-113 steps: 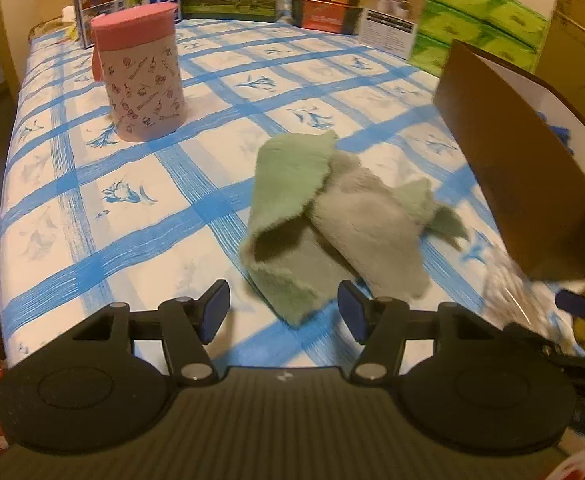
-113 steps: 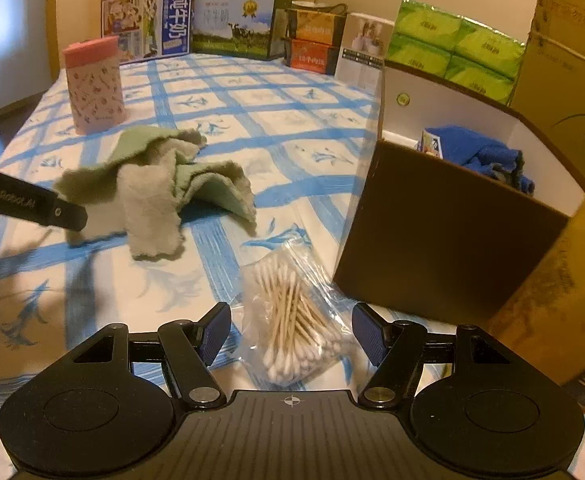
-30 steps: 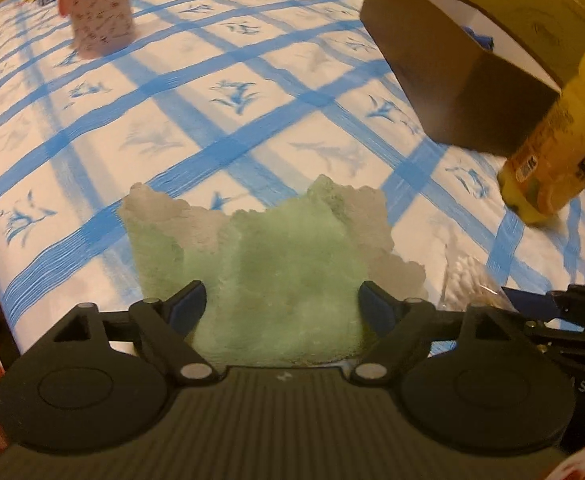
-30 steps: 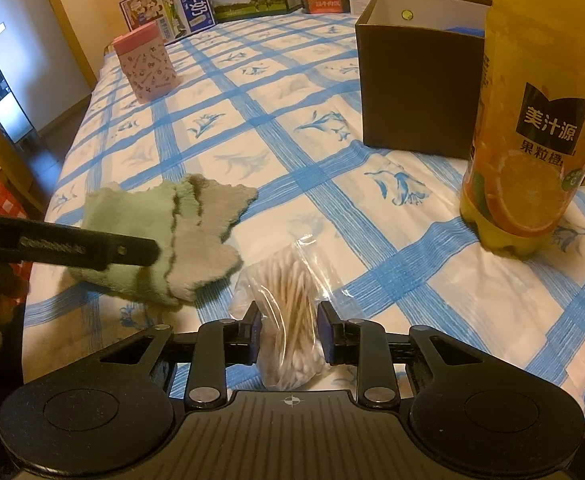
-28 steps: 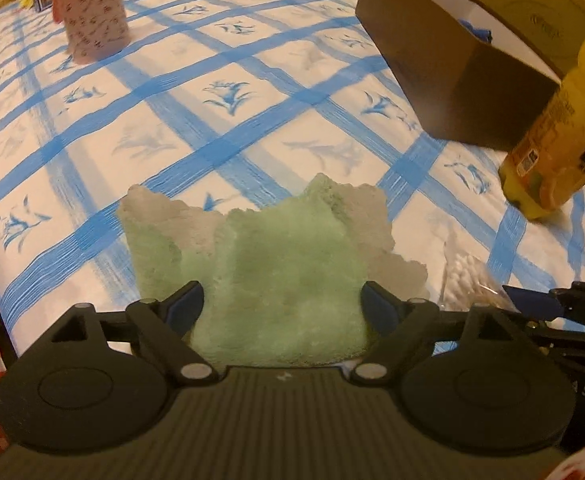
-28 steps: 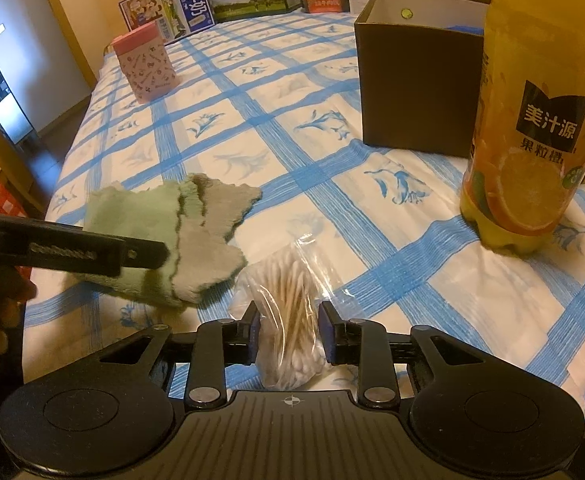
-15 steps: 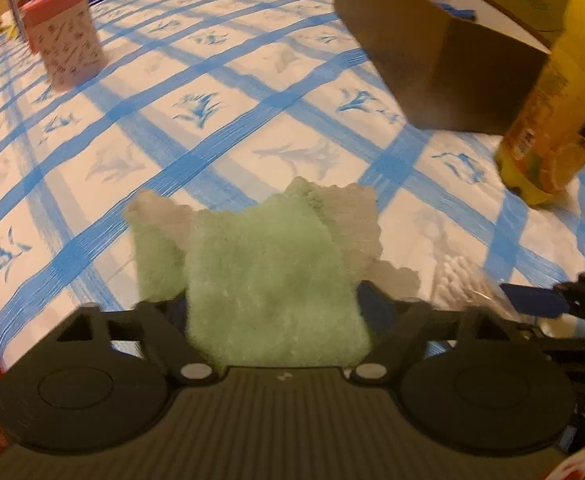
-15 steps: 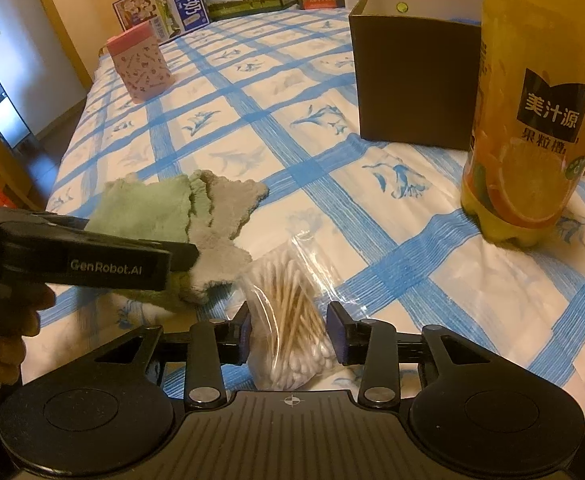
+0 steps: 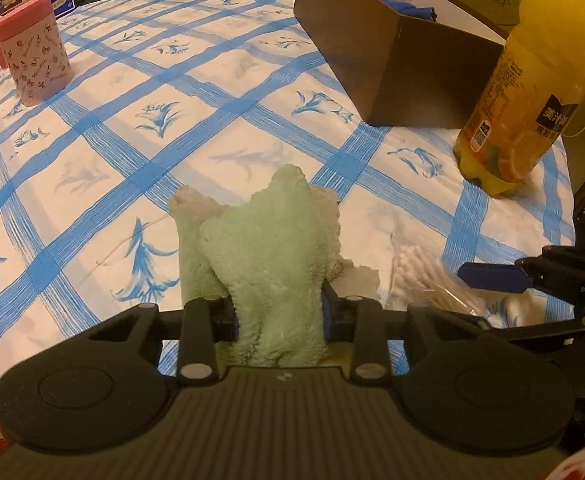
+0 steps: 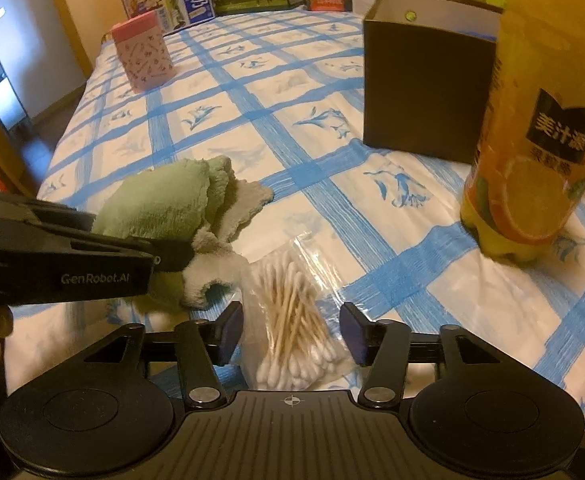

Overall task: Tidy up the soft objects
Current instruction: 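Lift the cloths with the left gripper while the right lifts the swab bag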

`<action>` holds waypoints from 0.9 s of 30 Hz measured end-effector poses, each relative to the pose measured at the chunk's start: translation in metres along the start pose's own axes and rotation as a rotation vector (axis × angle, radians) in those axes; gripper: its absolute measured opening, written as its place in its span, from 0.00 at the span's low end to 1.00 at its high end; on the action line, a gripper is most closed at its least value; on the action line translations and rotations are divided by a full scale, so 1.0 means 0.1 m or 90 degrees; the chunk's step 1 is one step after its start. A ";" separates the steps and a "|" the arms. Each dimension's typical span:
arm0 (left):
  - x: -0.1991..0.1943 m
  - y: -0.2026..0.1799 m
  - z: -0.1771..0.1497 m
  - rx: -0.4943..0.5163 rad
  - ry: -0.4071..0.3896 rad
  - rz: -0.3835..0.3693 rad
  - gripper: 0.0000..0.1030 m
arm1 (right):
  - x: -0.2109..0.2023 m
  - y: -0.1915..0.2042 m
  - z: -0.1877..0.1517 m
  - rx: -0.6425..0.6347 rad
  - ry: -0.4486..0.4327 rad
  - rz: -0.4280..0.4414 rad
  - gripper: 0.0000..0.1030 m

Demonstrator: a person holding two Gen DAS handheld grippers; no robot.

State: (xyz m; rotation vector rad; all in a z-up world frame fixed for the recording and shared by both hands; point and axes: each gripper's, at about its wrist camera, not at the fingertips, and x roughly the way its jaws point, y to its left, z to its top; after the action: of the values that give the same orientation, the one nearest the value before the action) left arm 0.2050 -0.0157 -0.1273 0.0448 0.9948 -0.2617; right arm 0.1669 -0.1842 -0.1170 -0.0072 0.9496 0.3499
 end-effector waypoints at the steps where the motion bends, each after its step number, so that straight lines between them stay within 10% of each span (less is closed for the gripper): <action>1: 0.00 0.01 0.00 -0.001 0.000 0.000 0.31 | 0.02 0.01 0.00 -0.007 -0.001 -0.003 0.54; 27: -0.13 -0.13 -0.02 0.018 0.005 -0.029 0.26 | -0.16 -0.03 0.00 -0.017 -0.016 0.014 0.27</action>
State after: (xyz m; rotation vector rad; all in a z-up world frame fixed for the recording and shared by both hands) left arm 0.1933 -0.0255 -0.1170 0.0499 1.0010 -0.3175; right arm 0.1593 -0.1920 -0.1044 -0.0166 0.9203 0.3817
